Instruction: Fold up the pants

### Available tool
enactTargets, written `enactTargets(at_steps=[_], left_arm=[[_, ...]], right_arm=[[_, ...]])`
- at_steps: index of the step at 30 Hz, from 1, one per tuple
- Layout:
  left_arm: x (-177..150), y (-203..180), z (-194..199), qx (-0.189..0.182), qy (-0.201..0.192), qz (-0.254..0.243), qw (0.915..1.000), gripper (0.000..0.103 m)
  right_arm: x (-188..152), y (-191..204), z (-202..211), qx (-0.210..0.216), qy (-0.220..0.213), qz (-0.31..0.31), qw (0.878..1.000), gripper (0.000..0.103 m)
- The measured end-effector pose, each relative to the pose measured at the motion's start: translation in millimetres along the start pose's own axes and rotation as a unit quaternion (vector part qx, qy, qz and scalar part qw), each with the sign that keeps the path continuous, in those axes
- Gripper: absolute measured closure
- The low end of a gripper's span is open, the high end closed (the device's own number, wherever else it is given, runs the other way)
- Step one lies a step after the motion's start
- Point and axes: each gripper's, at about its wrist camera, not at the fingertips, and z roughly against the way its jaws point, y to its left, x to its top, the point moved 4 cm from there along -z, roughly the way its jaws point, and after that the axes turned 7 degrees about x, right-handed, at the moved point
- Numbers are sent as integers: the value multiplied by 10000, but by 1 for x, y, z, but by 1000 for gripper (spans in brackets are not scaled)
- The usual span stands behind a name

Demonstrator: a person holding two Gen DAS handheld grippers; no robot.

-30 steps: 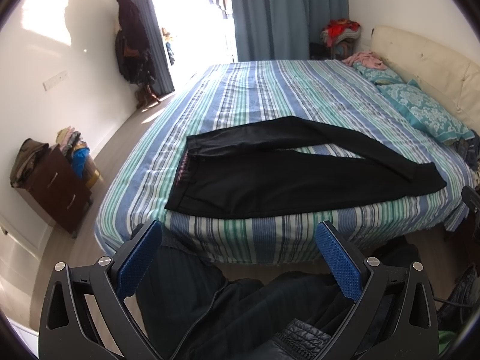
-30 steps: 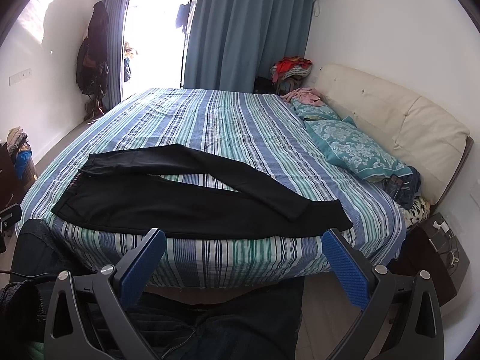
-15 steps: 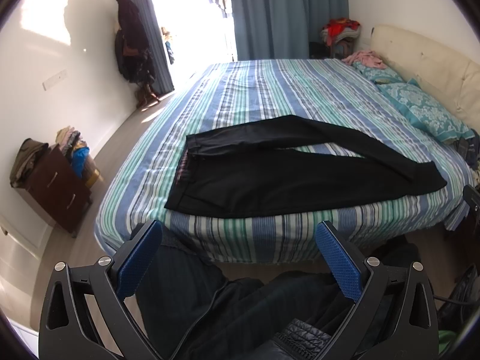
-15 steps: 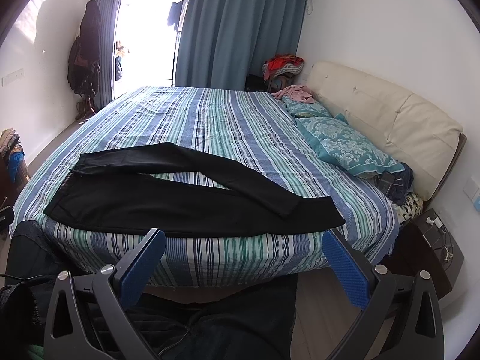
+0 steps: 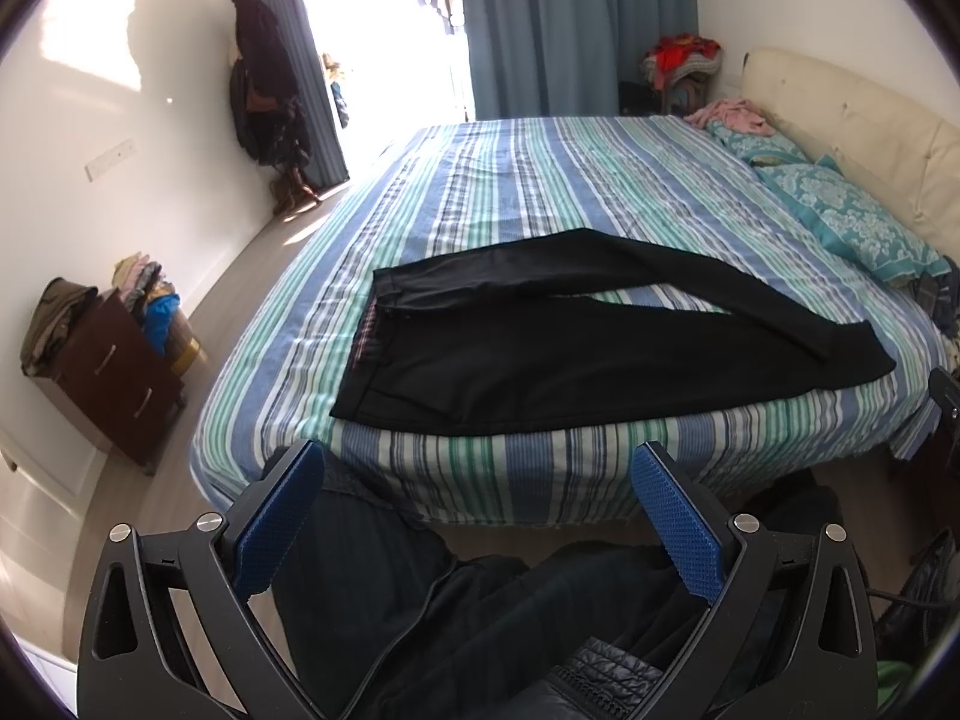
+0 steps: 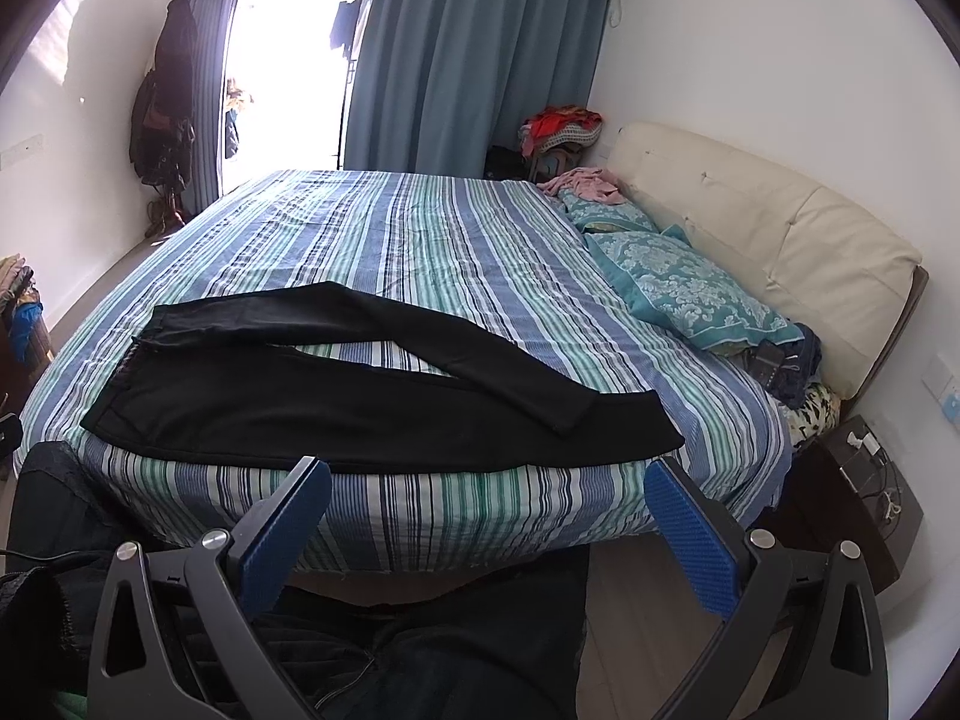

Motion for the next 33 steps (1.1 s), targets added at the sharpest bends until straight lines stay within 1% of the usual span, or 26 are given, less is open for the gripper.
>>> enactTargets(at_steps=[33], left_arm=[[0, 2, 1, -4, 33, -4, 10000, 1]], right_arm=[[0, -1, -1, 5, 13, -19, 10000, 0]])
